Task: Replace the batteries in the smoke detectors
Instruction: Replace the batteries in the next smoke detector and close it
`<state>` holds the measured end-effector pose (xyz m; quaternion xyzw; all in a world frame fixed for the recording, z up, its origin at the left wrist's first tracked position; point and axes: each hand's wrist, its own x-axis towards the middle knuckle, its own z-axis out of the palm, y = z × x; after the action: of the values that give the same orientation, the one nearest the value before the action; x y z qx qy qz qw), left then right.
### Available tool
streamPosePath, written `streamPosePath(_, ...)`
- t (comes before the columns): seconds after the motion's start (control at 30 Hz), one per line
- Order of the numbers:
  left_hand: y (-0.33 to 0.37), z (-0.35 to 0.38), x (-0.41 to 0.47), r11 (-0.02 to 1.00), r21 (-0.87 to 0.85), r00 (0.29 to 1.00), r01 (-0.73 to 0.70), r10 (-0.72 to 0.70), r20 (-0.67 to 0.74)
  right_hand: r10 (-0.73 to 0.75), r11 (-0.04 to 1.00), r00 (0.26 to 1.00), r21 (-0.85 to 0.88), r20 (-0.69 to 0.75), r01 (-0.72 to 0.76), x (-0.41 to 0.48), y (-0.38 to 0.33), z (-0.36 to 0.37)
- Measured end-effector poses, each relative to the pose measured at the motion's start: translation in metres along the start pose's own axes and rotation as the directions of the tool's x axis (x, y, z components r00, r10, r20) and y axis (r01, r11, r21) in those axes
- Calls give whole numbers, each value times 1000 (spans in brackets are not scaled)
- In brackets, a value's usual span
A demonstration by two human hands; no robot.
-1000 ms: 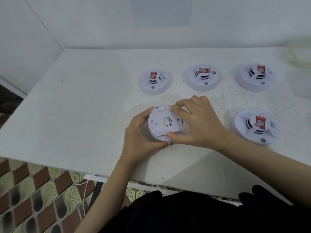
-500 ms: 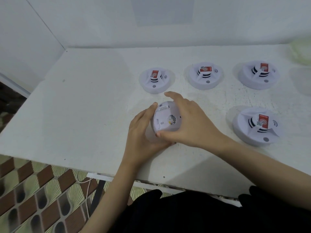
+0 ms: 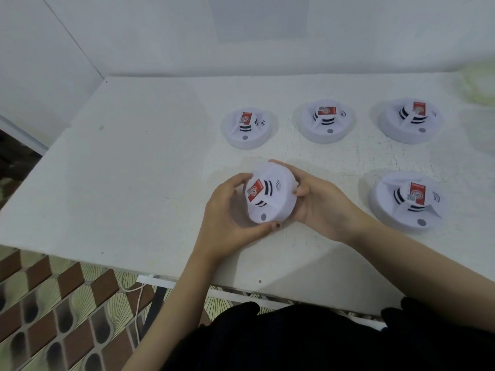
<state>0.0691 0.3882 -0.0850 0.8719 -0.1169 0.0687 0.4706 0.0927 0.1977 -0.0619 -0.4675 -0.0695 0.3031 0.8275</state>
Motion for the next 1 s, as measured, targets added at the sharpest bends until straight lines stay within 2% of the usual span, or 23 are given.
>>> streamPosePath(0.07,2,1,-1,1000,-8,999,21,-21,-38,14,996,1000,-90,26,-11,-3,-2,-1)
streamPosePath(0.13,6,1,-2,997,-51,996,51,-54,-69,30,978,999,-207,-32,-36,-5,-3,-1)
streamPosePath(0.2,9,3,-3,995,-90,994,52,-61,-94,-14,950,996,-312,-89,-14,-6,-1,-3)
streamPosePath(0.27,10,6,-4,994,-107,994,32,-42,-98,-65,924,994,-382,-84,28,-6,3,-5)
streamPosePath(0.37,11,6,-4,989,-147,998,31,-39,-52,-68,947,995,-318,-68,43,-6,6,-8)
streamPosePath(0.5,9,2,1,975,-191,993,118,-117,16,-78,973,996,-220,-46,66,-4,8,-14)
streamPosePath(0.57,9,2,2,957,-250,989,146,-143,30,-99,967,994,-242,-41,86,-4,9,-14)
streamPosePath(0.73,15,8,3,938,-302,985,170,-171,23,-209,884,974,-443,-89,149,-1,14,-11)
streamPosePath(1.0,21,8,3,953,-260,988,154,-156,14,-257,869,962,-459,-93,188,0,17,-9)
